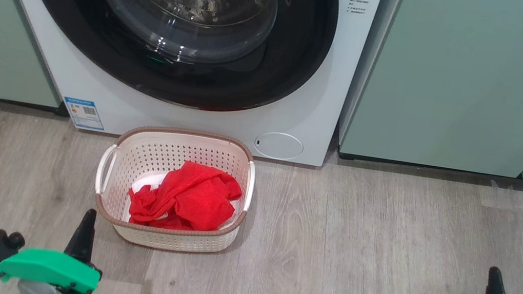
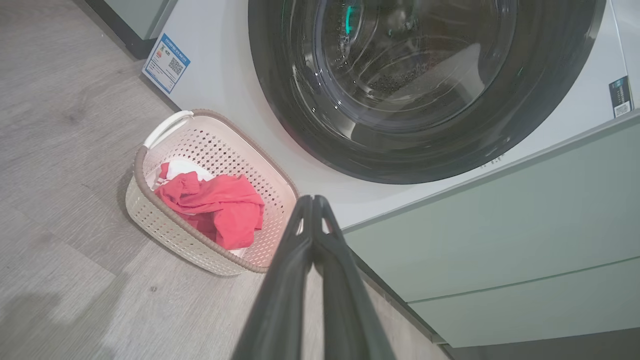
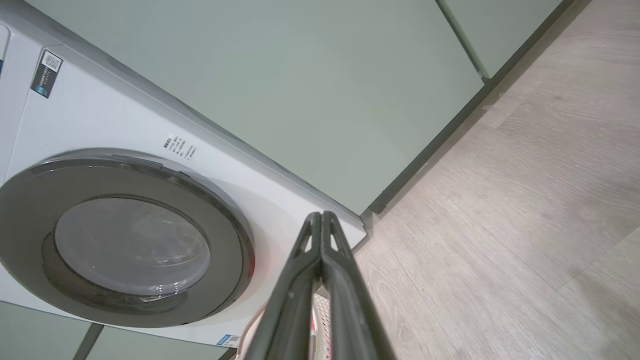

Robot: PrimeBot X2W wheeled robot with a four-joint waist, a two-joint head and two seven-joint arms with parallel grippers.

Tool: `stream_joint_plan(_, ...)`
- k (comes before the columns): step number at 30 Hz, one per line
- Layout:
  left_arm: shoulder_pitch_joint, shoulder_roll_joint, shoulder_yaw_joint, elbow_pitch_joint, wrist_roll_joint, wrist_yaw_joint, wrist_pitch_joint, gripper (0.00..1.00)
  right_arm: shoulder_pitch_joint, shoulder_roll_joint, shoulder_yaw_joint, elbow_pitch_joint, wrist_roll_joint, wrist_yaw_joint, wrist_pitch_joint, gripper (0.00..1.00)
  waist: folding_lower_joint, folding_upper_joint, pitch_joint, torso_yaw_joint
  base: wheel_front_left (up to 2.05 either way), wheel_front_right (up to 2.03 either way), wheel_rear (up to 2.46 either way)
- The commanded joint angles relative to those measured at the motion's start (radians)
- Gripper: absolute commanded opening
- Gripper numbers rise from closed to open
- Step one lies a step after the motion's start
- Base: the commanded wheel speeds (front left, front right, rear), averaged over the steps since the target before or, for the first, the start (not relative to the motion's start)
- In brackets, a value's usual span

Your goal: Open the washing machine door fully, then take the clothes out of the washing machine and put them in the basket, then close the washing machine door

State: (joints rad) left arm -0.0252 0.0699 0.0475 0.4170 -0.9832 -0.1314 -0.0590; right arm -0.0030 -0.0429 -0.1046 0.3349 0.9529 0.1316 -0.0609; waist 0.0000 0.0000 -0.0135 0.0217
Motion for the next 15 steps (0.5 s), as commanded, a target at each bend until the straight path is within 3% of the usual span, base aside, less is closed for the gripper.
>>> stream_joint_plan(1,-0.057,0.005,0.023,-0.041,-0.032,0.000,0.010,0.00,-0.055,-0.006,0.008,-0.040,0.034,-0.001,0.011,0.00,0.0000,0.0000,0.001,-0.001,0.00,0.00,0.00)
stream_joint_plan(15,-0.063,-0.001,0.033,-0.072,-0.171,0.000,0.048,0.00,-0.066,-0.006,0.004,-0.052,0.180,-0.001,0.050,0.00,0.0000,0.0000,0.004,-0.006,0.00,0.00,0.00)
